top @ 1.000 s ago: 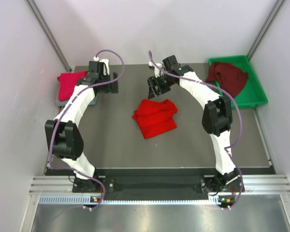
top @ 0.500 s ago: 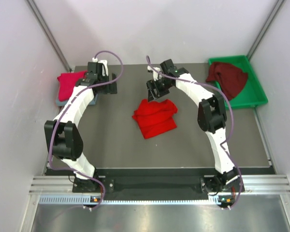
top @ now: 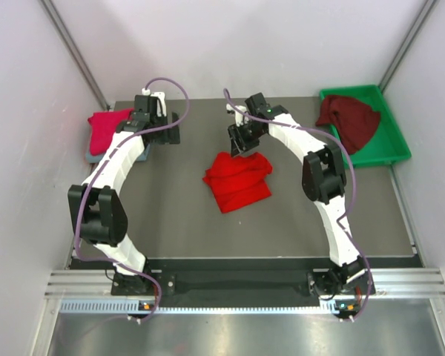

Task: Fold and stack the t-shirts
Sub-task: Flatten the tshirt out

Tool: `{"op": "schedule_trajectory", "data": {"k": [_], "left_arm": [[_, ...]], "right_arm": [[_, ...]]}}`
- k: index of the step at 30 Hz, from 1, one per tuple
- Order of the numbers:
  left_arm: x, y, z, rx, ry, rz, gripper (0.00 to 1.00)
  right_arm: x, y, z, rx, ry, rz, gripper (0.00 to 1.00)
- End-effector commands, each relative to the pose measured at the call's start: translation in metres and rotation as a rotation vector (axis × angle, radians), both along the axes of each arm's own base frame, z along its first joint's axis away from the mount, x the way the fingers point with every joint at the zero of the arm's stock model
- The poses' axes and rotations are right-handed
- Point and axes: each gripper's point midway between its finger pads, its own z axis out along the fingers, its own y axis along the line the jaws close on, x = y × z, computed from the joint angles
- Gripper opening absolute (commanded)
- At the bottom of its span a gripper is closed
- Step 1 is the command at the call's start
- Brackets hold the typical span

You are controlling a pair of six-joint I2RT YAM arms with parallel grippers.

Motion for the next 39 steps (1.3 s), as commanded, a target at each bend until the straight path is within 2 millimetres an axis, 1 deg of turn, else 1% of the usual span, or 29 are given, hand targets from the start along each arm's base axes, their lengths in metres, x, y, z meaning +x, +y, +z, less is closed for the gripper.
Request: {"op": "schedule_trajectory", "data": {"k": [1,3,4,5,6,10,12,14,15,16,19,20,22,23,24,25,26,27,28,29,30,32,33,35,37,38,39], "left_arm": [[0.009,0.0,0.026,-0.021,-0.089,0.009,0.95],[0.009,0.001,0.027,-0.021,-0.094,0.012,0.95],[0.009,0.001,0.028,-0.021,-0.095,0.012,0.95],[0.009,0.0,0.028,-0.022,-0.096,0.01,0.95],[0.008,0.001,0.029,-0.02,-0.098,0.013,0.95],[0.009,0.001,0.028,-0.029,-0.1,0.015,0.95],[0.01,0.0,0.029,-0.032,-0.102,0.014,0.95],[0.01,-0.001,0.029,-0.038,-0.103,0.013,0.95],[0.009,-0.001,0.029,-0.038,-0.103,0.013,0.95],[0.009,0.001,0.03,-0.036,-0.104,0.016,0.95],[0.008,0.002,0.031,-0.03,-0.108,0.017,0.95],[0.007,0.003,0.031,-0.027,-0.107,0.022,0.95],[0.007,0.003,0.027,-0.026,-0.1,0.022,0.95],[0.007,0.004,0.027,-0.025,-0.101,0.022,0.95],[0.007,0.005,0.024,-0.023,-0.095,0.023,0.95],[0.007,0.005,0.022,-0.02,-0.092,0.026,0.95],[0.008,0.005,0.02,-0.02,-0.089,0.028,0.94],[0.01,0.004,0.021,-0.025,-0.092,0.025,0.94],[0.011,0.003,0.021,-0.032,-0.093,0.026,0.94],[0.012,0.002,0.019,-0.037,-0.084,0.023,0.94],[0.015,-0.002,0.021,-0.05,-0.09,0.013,0.94],[0.018,-0.004,0.019,-0.062,-0.081,0.01,0.93],[0.021,-0.005,0.022,-0.065,-0.087,0.01,0.93],[0.025,-0.006,0.024,-0.067,-0.09,0.012,0.93],[0.028,-0.006,0.023,-0.071,-0.088,0.015,0.93],[0.03,-0.006,0.023,-0.072,-0.088,0.016,0.93],[0.032,-0.007,0.022,-0.075,-0.087,0.018,0.93]], "right_arm": [[0.001,0.002,0.011,0.014,-0.03,0.019,0.47],[-0.002,0.003,0.013,0.019,-0.028,0.027,0.45],[-0.002,0.002,0.014,0.021,-0.03,0.032,0.38],[-0.004,0.002,0.014,0.021,-0.025,0.035,0.36],[-0.005,0.003,0.016,0.024,-0.03,0.038,0.34],[-0.01,-0.001,0.016,0.015,-0.027,0.047,0.35],[-0.014,-0.003,0.011,0.009,-0.01,0.053,0.32],[-0.017,-0.004,0.009,0.005,0.001,0.05,0.26],[-0.016,-0.005,0.012,0.005,-0.005,0.047,0.19],[-0.013,-0.005,0.014,0.001,-0.017,0.038,0.0],[0.005,-0.006,0.043,0.005,-0.12,0.026,0.0],[0.016,-0.005,0.063,0.023,-0.179,0.021,0.0],[0.029,-0.005,0.093,0.029,-0.28,0.021,0.0],[0.037,-0.003,0.114,0.045,-0.343,0.02,0.0],[0.042,-0.004,0.133,0.05,-0.401,0.015,0.0],[0.045,-0.005,0.146,0.055,-0.439,0.015,0.0],[0.049,-0.004,0.167,0.071,-0.494,0.011,0.0],[0.05,-0.007,0.185,0.076,-0.543,0.009,0.0],[0.052,-0.007,0.199,0.086,-0.581,0.004,0.0],[0.053,-0.008,0.215,0.095,-0.621,-0.001,0.0],[0.052,-0.011,0.23,0.098,-0.656,-0.011,0.0],[0.051,-0.015,0.251,0.103,-0.713,-0.015,0.0],[0.049,-0.018,0.266,0.111,-0.745,-0.023,0.0],[0.045,-0.021,0.29,0.132,-0.795,-0.036,0.0],[0.039,-0.025,0.319,0.159,-0.854,-0.048,0.0],[0.038,-0.026,0.326,0.163,-0.871,-0.053,0.0],[0.033,-0.028,0.341,0.18,-0.9,-0.059,0.0]]}}
